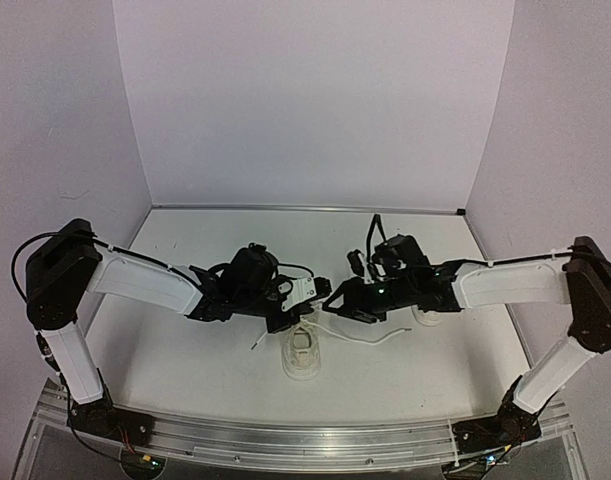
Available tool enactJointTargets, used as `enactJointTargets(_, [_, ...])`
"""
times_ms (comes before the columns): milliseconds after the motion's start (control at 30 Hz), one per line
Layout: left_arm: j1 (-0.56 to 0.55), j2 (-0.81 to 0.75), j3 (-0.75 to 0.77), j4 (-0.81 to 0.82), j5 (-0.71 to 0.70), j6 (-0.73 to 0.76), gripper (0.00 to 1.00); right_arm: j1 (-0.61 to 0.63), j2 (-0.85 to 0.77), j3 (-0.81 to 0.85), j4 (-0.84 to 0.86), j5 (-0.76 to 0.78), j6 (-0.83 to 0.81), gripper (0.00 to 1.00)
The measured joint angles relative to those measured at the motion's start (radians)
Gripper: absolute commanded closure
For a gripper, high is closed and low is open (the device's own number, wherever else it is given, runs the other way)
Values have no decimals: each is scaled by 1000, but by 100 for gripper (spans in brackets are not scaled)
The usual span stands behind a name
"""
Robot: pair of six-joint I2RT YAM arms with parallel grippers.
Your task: Tie the shoes
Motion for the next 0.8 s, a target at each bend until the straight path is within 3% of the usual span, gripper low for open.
enactJointTargets(167, [0,0,0,1,5,-1,100,-29,-206,-116,-81,82,-12,55])
enactJointTargets(400, [0,0,0,4,13,1,100,-34,-382,-293,-199,221,26,41])
enactJointTargets(600, [0,0,-1,11,24,3,100,-34,-333,-332,-267,343,60,40])
enactJointTargets(800, [0,-2,-10,33,25,3,100,-34,-151,-260,-284,430,77,41])
